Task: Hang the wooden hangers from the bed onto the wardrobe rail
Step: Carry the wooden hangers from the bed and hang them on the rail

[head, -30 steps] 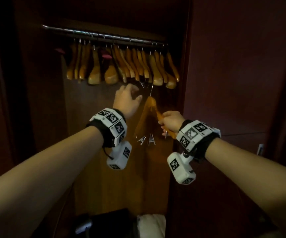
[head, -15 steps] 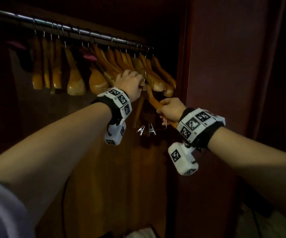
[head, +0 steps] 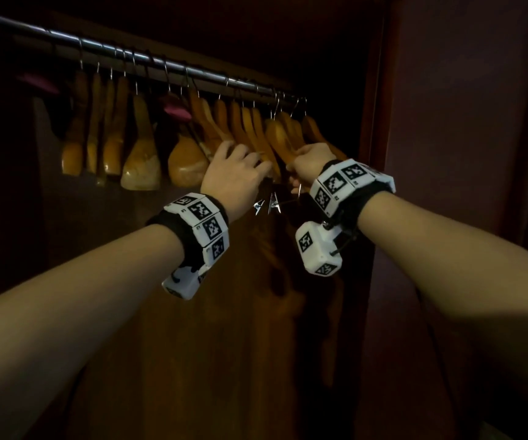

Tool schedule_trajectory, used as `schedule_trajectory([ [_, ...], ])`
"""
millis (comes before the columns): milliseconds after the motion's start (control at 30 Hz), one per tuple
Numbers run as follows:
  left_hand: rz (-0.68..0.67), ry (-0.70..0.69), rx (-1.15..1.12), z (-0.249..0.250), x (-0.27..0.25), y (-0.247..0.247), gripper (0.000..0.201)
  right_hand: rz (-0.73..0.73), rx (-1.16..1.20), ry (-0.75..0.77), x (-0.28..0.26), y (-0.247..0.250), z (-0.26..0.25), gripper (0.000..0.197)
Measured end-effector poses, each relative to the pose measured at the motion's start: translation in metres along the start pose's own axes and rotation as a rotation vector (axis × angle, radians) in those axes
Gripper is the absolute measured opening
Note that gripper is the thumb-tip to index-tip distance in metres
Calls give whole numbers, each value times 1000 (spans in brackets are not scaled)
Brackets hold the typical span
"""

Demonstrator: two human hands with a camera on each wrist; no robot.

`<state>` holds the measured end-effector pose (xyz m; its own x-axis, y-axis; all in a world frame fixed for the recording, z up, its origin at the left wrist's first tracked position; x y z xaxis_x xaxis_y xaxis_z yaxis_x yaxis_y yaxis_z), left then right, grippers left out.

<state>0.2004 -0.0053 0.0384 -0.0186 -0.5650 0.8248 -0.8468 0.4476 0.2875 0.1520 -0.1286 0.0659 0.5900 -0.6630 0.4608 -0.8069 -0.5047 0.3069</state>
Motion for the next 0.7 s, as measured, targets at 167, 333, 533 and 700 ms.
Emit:
schedule_trajectory([
  [167,34,-16,53,0,-3,-5,38,97,-17,63,27,-11,-6,41],
  [333,76,-28,73,1,-3,-6,35,173,-58,132,48,-18,-14,35],
  [533,75,-35,93,-1,-6,-5,33,178,-98,144,66,-28,-16,37],
  [700,58,-34,108,-3,-8,-4,31,133,-202,145,74,-37,-17,37],
])
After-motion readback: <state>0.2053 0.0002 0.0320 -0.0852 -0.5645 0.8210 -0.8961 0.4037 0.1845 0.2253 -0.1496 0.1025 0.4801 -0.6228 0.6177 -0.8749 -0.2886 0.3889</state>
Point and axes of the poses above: each hand's wrist, its own x-axis towards the middle knuckle, its own y-axis out of the back of the hand, z = x × y, the point moved 5 cm from there along x, towards the middle knuckle, and after that the axes turned 5 degrees about z, right-handed, at the moved point
